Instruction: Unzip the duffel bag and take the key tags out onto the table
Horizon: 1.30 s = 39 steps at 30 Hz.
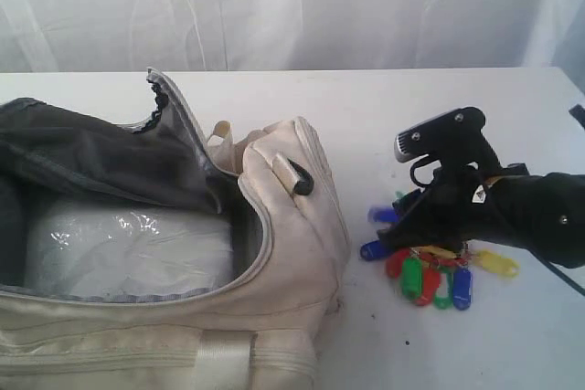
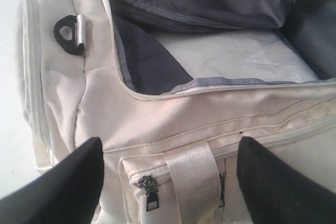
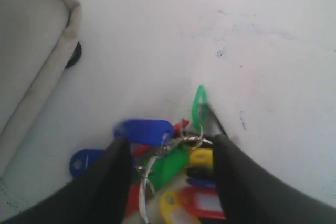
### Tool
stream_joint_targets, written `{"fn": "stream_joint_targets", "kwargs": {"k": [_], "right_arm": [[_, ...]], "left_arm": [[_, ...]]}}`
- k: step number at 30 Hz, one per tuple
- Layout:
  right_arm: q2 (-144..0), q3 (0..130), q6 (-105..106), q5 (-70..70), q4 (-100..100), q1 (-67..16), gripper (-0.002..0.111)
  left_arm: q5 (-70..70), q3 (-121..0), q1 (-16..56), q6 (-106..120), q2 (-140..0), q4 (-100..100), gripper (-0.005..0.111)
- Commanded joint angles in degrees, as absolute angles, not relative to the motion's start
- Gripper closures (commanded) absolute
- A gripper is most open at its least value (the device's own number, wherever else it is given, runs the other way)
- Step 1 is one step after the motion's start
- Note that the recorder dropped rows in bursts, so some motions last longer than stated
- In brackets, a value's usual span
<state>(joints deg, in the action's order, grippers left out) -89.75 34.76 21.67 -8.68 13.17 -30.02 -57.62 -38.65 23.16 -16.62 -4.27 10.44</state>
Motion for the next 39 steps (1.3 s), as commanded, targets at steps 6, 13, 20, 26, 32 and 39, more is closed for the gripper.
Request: {"fn": "stream_joint_targets", "kwargs": {"k": [6,13,20,26,32,39], "right_arm": [[-78.48,34.83,21.21,-6.74,13.19,-30.21,0.056],[-62.67,34.73,21.21,2.95,13.19,-30.21,0.058],[-48.69,34.59,18.99,9.46,13.33,-30.21,0.079],[-37.32,34.59,17.65,20.57,13.33,-30.21,0.103],[-26.19,34.11,15.04,26.47,12.97,-30.21,0.108],[-15.63,29.40,13.76,29.27,11.43,-30.21,0.108]], "left_arm": [[-57.42,-39.10,22.96,-16.44,-3.92,10.48,0.034],[-51.65,-38.62,22.96,-15.55,-3.92,7.16,0.034],[-46.31,-33.64,22.96,-7.21,-3.92,-2.83,0.034],[-40.74,-28.83,22.96,-2.02,-3.92,-10.77,0.044],[-34.54,-25.57,22.96,-1.11,-3.92,-15.73,0.072],[-30.39,-22.80,22.96,-1.00,-3.92,-16.50,0.104]]}}
